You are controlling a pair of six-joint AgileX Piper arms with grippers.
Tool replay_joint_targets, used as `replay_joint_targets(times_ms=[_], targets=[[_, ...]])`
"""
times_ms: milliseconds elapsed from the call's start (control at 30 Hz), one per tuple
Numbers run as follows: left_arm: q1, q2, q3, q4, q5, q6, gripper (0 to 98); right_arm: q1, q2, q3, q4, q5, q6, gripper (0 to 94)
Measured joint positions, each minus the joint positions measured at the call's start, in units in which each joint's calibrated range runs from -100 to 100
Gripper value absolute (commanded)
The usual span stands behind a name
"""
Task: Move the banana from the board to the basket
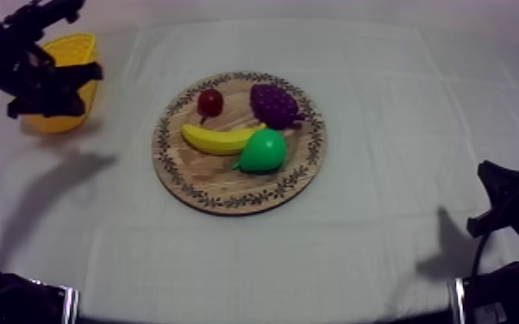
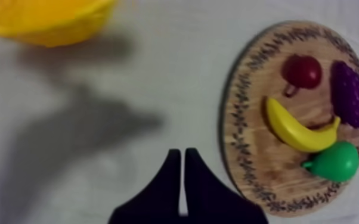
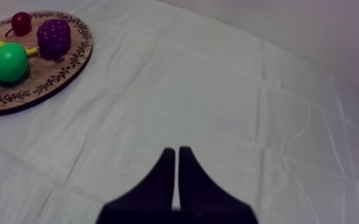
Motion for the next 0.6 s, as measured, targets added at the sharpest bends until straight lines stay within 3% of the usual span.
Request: replay_joint_targets(times_ms=[367,600], targets=[[12.43,11.32,-10.61,2.34,-0.94,0.36,0.0,0.0,0.0,0.0,0.0,-0.03,0.0,0.4],[14.97,18.17,-16.34,3.26,-0.99,-0.94,0.0,0.0,0.0,0.0,0.0,-0.03,0.0,0.4]])
